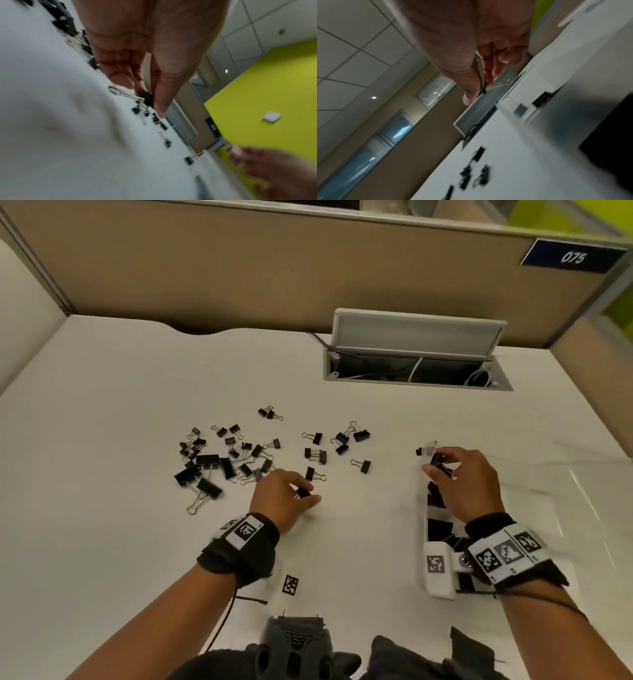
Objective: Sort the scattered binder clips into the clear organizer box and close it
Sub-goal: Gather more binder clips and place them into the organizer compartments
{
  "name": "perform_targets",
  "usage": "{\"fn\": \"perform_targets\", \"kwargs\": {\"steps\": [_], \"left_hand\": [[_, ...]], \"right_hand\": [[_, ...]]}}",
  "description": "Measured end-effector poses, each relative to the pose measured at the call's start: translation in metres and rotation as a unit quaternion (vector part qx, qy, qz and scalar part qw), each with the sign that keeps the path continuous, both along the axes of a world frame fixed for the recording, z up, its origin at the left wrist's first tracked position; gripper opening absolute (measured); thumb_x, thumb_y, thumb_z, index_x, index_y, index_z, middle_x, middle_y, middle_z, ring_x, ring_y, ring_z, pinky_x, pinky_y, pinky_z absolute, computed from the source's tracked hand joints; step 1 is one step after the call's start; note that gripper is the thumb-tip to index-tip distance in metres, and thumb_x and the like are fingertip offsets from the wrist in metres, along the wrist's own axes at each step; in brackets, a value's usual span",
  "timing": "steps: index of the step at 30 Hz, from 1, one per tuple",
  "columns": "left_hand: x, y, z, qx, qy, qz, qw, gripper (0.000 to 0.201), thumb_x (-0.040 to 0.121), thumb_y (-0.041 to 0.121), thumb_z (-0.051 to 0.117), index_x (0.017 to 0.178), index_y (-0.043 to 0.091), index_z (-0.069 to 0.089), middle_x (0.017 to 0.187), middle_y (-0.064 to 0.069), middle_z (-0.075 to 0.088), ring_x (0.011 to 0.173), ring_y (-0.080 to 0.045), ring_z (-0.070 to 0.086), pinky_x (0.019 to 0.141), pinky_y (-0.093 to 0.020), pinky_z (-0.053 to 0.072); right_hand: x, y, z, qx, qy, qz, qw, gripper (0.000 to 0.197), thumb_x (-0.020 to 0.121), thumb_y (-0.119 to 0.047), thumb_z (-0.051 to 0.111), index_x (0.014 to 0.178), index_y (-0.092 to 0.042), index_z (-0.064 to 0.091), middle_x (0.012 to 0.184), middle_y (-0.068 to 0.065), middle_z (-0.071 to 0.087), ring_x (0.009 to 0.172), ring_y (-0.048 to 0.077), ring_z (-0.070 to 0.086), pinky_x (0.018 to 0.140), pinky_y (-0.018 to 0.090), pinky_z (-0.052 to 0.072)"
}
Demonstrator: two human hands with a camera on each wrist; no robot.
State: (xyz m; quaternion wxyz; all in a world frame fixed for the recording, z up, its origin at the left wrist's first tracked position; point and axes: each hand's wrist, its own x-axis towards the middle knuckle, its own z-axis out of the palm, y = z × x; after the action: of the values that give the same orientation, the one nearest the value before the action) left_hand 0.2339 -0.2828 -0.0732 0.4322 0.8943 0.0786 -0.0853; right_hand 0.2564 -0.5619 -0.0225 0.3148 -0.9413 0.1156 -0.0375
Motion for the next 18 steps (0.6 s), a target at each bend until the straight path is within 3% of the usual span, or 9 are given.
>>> {"fn": "perform_targets", "kwargs": {"steps": [3,5,8,11,16,18], "left_hand": [[0.002,-0.039,0.036,-0.177,-0.037,0.019,0.983,0.021,0.069,0.034,0.082,0.083,0.020,0.073,0.086,0.008,0.072,0.070,-0.002,0.063,0.061,-0.013,0.048],[0.004,-0.078,0.052,-0.228,-0.045,-0.012,0.973,0.022,0.070,0.034,0.082,0.085,0.020,0.072,0.087,0.009,0.072,0.071,-0.005,0.067,0.063,-0.015,0.050],[0.003,-0.134,0.053,-0.205,-0.050,-0.069,0.975,0.025,0.071,0.035,0.080,0.090,0.021,0.071,0.099,0.008,0.068,0.078,-0.005,0.069,0.066,-0.017,0.055],[0.003,-0.171,0.040,-0.190,-0.045,-0.070,0.978,0.027,0.074,0.031,0.079,0.096,0.017,0.071,0.107,0.002,0.065,0.082,-0.008,0.069,0.066,-0.014,0.054],[0.004,-0.191,0.031,-0.163,-0.030,-0.044,0.985,0.031,0.077,0.019,0.074,0.107,0.015,0.067,0.119,-0.004,0.060,0.089,-0.015,0.069,0.077,-0.029,0.057],[0.004,-0.185,0.032,-0.163,-0.031,-0.023,0.986,0.026,0.079,0.015,0.070,0.104,0.014,0.067,0.119,-0.004,0.059,0.086,-0.013,0.068,0.072,-0.029,0.058]], "right_hand": [[0.007,-0.024,-0.013,-0.022,0.055,0.010,0.998,0.037,0.083,-0.029,0.070,0.116,-0.016,0.063,0.116,0.013,0.059,0.104,0.029,0.058,0.090,0.034,0.045],[0.007,-0.030,-0.022,-0.018,0.078,0.033,0.996,0.039,0.082,-0.029,0.070,0.118,-0.015,0.062,0.118,0.012,0.060,0.107,0.028,0.057,0.091,0.032,0.044],[0.006,-0.038,-0.027,-0.021,0.089,0.053,0.994,0.041,0.082,-0.027,0.071,0.119,-0.016,0.061,0.119,0.010,0.060,0.106,0.026,0.058,0.089,0.029,0.043],[0.004,-0.048,-0.027,-0.013,0.096,0.063,0.993,0.042,0.082,-0.018,0.069,0.123,-0.016,0.060,0.123,0.009,0.059,0.107,0.025,0.059,0.087,0.029,0.044],[-0.012,-0.065,-0.019,0.006,0.087,0.113,0.990,0.043,0.083,-0.023,0.070,0.124,-0.020,0.057,0.124,0.005,0.057,0.087,0.016,0.062,0.073,0.023,0.042],[-0.019,-0.067,-0.011,0.013,0.074,0.122,0.990,0.039,0.084,-0.024,0.069,0.122,-0.023,0.058,0.123,0.003,0.058,0.083,0.010,0.061,0.066,0.017,0.038]]}}
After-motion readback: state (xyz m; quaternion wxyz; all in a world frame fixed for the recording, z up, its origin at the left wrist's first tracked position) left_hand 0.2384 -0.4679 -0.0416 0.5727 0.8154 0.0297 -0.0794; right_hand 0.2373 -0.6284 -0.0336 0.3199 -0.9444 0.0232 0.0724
